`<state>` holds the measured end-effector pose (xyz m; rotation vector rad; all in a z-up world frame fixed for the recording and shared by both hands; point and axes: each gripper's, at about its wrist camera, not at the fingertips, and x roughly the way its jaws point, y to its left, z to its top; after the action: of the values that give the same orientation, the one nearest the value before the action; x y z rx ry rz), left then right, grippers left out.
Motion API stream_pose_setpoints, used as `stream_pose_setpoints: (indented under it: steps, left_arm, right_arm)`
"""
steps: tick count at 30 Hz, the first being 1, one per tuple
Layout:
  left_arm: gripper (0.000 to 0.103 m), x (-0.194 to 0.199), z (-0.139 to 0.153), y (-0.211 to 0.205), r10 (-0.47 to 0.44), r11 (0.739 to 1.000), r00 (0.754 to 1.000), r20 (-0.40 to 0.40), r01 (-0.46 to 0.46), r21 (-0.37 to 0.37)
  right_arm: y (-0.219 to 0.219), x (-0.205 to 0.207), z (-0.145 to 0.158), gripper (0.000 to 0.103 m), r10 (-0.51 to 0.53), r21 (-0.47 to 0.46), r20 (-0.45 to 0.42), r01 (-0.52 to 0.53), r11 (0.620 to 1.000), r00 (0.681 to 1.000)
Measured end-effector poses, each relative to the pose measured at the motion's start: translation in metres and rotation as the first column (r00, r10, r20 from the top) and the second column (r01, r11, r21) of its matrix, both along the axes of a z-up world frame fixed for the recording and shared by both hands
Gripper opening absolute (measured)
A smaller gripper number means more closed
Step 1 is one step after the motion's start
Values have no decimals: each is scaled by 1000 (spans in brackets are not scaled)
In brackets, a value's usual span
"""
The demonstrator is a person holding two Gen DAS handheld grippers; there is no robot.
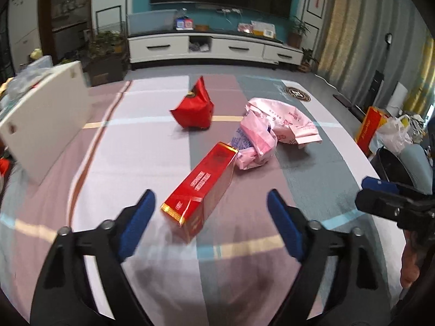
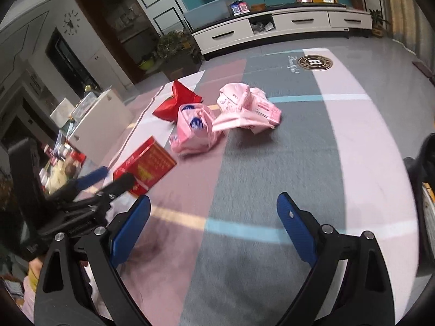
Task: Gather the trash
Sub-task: 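Grasp the red cigarette box with the left tool while the right tool grasps the pink tissue pack, then carry the red box and pink tissue pack over the black bin and release both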
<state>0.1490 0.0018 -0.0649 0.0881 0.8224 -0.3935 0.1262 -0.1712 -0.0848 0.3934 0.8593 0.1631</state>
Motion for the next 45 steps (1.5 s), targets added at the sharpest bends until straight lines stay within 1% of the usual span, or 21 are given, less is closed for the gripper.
stream_pose_setpoints:
  steps: [1,2,3,4,6,9,11,12,15,18,21,22,23,24,25,27,29,32,38,41,45]
  left_arm:
    - [72,4,-2,-2,-6,1000,1000,-4,6,5]
    - [63,7,-6,-4,-20,1000,1000,-9,20,9]
    - [51,11,-10,-6,-37,999,999,-15,37,10]
    - [44,12,-13,-7,-41,999,999,-21,42,18]
    - [23,13,-19,-8,-58,998,998,-34,58,23]
    - [23,6,-19,-3,-58,998,998,-37,57,-16]
    - [23,1,-16,10,-21,998,999,-39,19,-67]
    - [23,-1,-14,16,12,997,999,-36,-15,-77]
    - [23,-5,-8,30,73,993,997,-28,-76,-91]
    - [23,-10,-3,41,115,990,993,-1,-115,-79]
    - [23,-11,-3,48,134,988,991,-1,-133,-80]
    - [23,-11,-4,49,138,987,990,-6,-138,-82]
    - [23,-12,-4,50,142,986,990,-11,-142,-85]
    - [23,-12,-6,52,149,985,989,-17,-150,-85]
    - [23,-13,-7,53,151,985,988,-20,-152,-84]
    - [23,-16,-7,54,150,985,988,-21,-151,-84]
    - [23,-20,-7,54,152,985,988,-22,-153,-81]
    - [23,-27,-5,54,158,983,987,-31,-160,-90]
    - [23,-51,5,44,153,982,988,-31,-156,-102]
    - [23,-68,13,37,142,983,989,-25,-144,-113]
    - [23,-92,23,28,130,986,992,0,-129,-101]
  right_arm:
    - [1,5,-1,92,-1,4,-1,1,1000,1000]
    - [1,10,-2,92,0,9,-2,0,1000,1000]
    - [3,17,-4,92,-3,14,-4,3,1000,1000]
    - [3,21,-5,92,-3,16,-7,3,1000,1000]
    - [7,32,-8,92,-4,18,-14,5,1000,1000]
    - [13,43,-10,92,-4,22,-9,4,1000,1000]
    - [18,52,-12,92,-6,22,-4,6,1000,1000]
    - [22,56,-13,92,-6,23,-4,6,1000,1000]
    - [32,68,-17,92,-8,6,4,8,1000,1000]
    - [43,81,-19,91,-24,-13,23,24,1000,999]
    - [56,93,-21,85,-48,-56,44,50,997,998]
    - [58,97,-22,79,-52,-67,40,54,996,998]
    - [61,100,-24,67,-53,-77,33,55,995,998]
    - [63,103,-27,59,-57,-98,19,58,993,998]
    - [64,104,-30,42,-59,-107,10,60,992,998]
    - [64,99,-30,35,-59,-101,20,60,993,998]
    - [66,89,-27,32,-37,-110,28,39,993,999]
    - [66,70,-22,30,0,-111,28,3,994,1000]
    - [60,17,-5,30,67,-93,37,-63,994,997]
    - [53,-7,4,30,72,-88,41,-69,994,997]
    - [45,-37,15,30,72,-103,50,-66,992,996]
